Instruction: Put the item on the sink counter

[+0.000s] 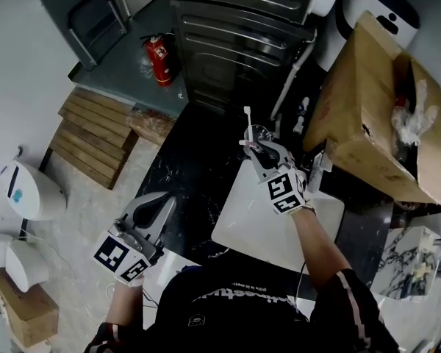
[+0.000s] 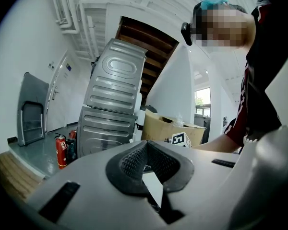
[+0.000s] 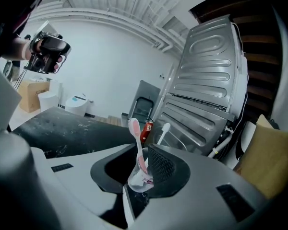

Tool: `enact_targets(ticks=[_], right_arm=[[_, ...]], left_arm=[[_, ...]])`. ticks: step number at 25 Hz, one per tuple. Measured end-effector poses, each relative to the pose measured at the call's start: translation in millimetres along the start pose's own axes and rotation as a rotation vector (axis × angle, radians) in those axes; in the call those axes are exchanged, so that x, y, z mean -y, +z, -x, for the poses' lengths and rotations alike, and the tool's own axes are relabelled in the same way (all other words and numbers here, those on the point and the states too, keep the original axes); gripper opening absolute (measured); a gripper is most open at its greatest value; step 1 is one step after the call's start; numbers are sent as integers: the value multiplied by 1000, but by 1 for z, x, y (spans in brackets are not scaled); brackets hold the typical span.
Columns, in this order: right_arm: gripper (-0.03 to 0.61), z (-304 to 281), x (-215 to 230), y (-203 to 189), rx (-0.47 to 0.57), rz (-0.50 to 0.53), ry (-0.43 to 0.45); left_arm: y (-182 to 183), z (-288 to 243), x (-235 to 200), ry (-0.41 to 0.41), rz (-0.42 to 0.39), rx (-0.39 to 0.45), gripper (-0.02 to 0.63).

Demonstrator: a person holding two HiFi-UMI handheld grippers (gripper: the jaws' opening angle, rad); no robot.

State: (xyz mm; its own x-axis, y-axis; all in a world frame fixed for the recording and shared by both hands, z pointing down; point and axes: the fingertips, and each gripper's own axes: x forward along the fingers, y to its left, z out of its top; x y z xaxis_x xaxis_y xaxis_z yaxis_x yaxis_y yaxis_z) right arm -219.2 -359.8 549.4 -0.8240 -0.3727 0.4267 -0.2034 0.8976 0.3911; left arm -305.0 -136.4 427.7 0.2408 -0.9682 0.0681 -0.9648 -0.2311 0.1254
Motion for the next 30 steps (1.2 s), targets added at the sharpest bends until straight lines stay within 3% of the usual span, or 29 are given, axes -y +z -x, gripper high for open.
enact_targets(ticks=[7, 15, 20, 24, 30], right_arm=[[91, 65, 11, 20, 82, -82, -67], [91, 177, 35, 48, 191, -170, -200], [91, 252, 55, 46, 275, -270, -308], [91, 308, 59, 41, 304, -323, -378], [91, 362, 52, 16, 314, -407, -459]], left_arm=[[8, -23, 26, -76, -9, 18, 15], [25, -72, 82, -234, -47, 45, 15], [35, -107, 121, -336, -69, 57, 15], [38, -131, 152, -410, -41, 68, 15], [36, -157, 183, -447, -40, 73, 15]])
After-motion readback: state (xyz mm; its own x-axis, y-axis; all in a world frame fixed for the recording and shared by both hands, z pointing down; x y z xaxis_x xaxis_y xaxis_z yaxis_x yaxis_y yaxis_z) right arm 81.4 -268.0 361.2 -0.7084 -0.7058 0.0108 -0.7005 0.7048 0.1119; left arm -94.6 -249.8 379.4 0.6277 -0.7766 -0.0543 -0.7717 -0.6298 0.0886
